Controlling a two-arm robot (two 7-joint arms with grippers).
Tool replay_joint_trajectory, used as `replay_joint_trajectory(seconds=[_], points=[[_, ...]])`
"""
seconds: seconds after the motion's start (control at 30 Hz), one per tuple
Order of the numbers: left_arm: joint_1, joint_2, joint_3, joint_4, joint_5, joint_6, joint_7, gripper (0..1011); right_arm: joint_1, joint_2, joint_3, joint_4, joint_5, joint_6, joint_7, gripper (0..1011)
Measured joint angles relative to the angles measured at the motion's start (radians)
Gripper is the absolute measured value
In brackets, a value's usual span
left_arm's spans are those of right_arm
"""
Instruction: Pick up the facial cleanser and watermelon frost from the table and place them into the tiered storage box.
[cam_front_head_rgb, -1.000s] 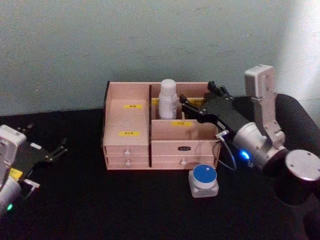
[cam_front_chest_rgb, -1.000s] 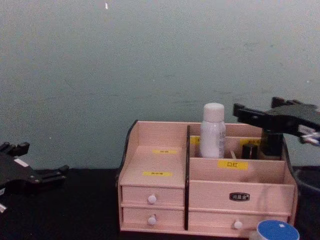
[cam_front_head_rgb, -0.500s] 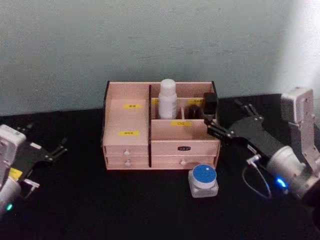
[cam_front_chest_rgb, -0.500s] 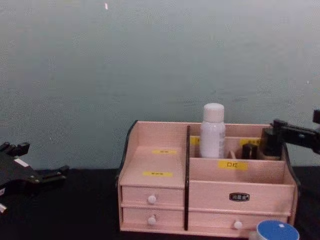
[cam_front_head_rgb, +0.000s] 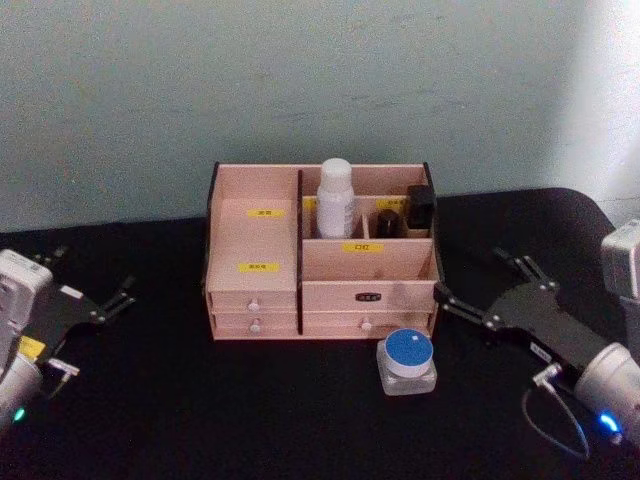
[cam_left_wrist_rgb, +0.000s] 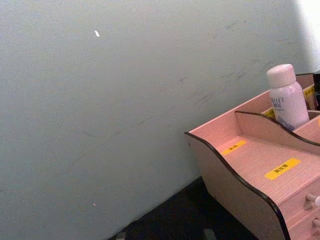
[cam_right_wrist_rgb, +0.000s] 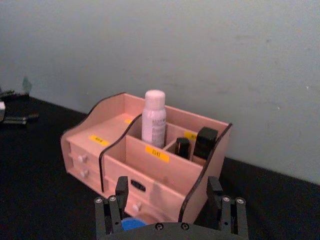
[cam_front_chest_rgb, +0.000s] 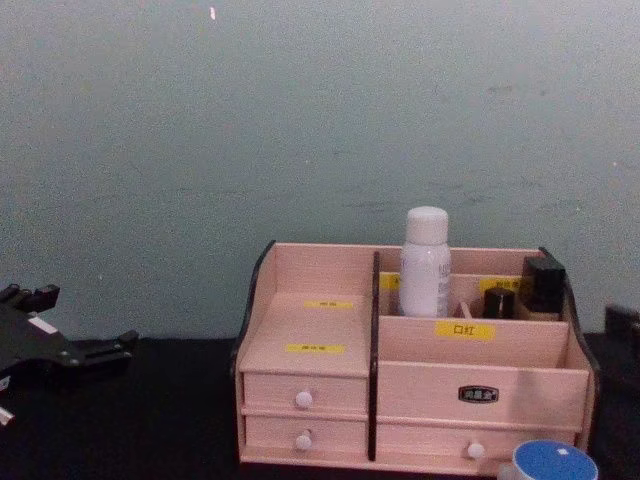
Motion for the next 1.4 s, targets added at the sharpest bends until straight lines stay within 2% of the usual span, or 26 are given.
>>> replay_joint_trajectory(seconds=[0.27, 0.47, 1.0, 1.4], points=[[0.000, 0.000, 0.000, 0.000, 0.000, 0.000, 0.000, 1001, -0.046, 0.027, 0.003, -0.013, -0.002, -0.002, 0.005, 1000], [0.000, 0.000, 0.000, 0.000, 0.000, 0.000, 0.000, 1001, -0.055, 0.038, -0.009, 0.003, -0.015, -0.005, 0.010, 1000], [0.000, 0.000, 0.000, 0.000, 0.000, 0.000, 0.000, 1001, -0.051, 0.070, -0.043, 0.035, -0.016, 0.011, 0.050, 1000], [0.000, 0.000, 0.000, 0.000, 0.000, 0.000, 0.000, 1001, -0.013, 0.078, -0.086, 0.083, -0.003, 0.031, 0.070, 1000]])
